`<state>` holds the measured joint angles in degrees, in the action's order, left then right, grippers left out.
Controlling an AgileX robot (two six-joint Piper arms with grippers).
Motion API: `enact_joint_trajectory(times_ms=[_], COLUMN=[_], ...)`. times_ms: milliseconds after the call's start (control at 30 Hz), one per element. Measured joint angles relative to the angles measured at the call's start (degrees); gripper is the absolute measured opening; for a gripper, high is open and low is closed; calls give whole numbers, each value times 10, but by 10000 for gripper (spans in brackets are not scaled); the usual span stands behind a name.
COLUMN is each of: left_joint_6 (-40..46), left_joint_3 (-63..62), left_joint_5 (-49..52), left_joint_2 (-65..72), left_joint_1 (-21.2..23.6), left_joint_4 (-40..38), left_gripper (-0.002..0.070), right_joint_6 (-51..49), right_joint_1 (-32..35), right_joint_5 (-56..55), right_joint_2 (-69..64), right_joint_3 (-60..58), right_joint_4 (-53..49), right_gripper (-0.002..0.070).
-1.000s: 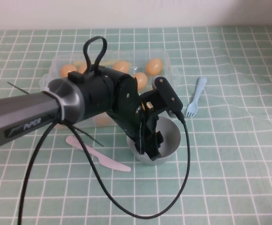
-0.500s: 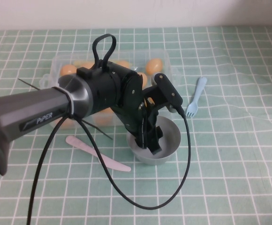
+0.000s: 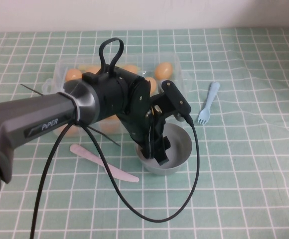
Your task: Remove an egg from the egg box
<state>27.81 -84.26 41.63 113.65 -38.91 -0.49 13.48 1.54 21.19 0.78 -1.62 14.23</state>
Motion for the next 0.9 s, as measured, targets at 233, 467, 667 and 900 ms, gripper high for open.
enact_joint_trajectory(times_ms=[233,467,667,900], left_joint_6=[0,-2,-17,-20], left_joint_3=[0,0,6,153], left_joint_5=[0,18,46,-64], left_joint_2=[-2,-69,-175,-340], left_joint_1=[0,-1,-7,6], left_joint_4=[0,-1,-22,-51], left_gripper=[511,518,270,14], right_joint_6=[0,0,0,0], right_joint_1=[0,0,0,0], right_joint_5=[0,0,0,0], right_joint_2=[0,0,0,0], right_joint_3=[0,0,0,0], right_joint_4=[0,0,0,0], right_gripper=[-17,-17,-17,-17])
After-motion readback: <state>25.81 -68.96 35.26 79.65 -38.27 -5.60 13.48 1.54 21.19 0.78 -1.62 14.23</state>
